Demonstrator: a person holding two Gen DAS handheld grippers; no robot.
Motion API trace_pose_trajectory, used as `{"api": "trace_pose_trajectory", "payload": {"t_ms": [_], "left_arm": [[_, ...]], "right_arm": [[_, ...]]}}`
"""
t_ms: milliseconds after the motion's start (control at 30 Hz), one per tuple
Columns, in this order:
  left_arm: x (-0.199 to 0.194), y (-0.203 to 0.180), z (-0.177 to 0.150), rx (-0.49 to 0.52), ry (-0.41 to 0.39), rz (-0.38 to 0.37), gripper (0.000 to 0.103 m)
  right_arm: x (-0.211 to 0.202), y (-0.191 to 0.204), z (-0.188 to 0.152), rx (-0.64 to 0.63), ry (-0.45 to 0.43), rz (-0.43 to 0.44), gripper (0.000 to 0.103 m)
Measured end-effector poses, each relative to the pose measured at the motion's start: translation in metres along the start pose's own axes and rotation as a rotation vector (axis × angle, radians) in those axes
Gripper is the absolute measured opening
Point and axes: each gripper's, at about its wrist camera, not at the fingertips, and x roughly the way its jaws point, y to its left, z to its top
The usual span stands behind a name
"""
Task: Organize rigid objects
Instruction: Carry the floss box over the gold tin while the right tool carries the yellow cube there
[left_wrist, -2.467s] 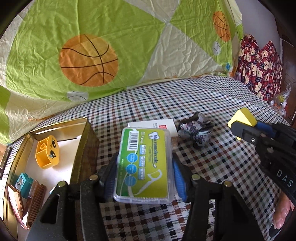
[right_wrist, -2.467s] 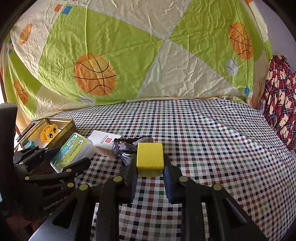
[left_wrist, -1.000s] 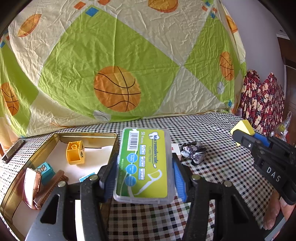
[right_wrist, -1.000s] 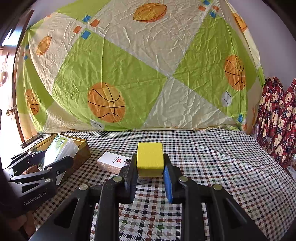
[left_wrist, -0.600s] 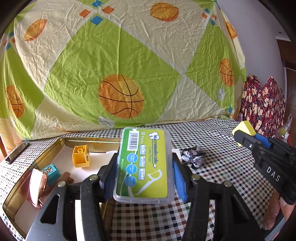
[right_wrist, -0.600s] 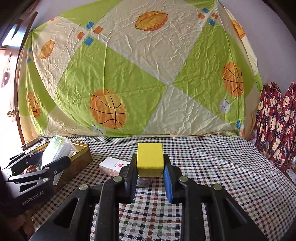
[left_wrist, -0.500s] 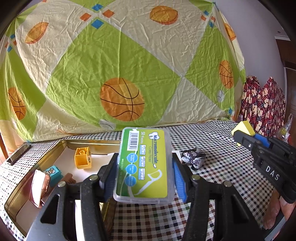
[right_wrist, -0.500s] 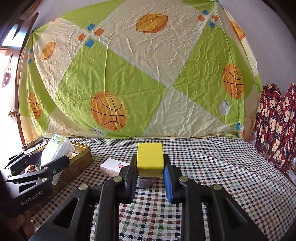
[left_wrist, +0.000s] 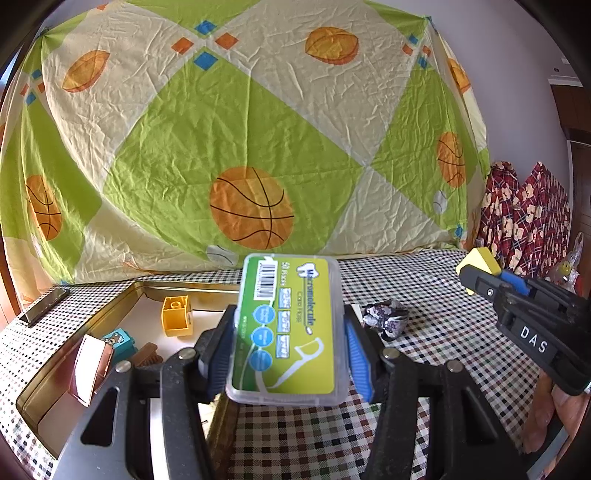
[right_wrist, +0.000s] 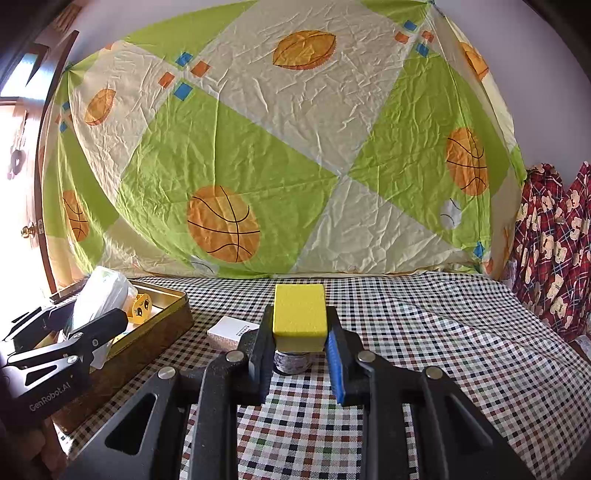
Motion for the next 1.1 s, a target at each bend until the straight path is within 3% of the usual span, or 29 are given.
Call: {"api": "trace_pose_trajectory", "payload": {"t_ms": [1100], "left_arm": [[-0.036,0.02,-0.009,-0.028,-0.024,0.003,0.054]], "right_arm": [[-0.009,0.021,-0.005,-0.004,-0.001,0.034,0.027]]}}
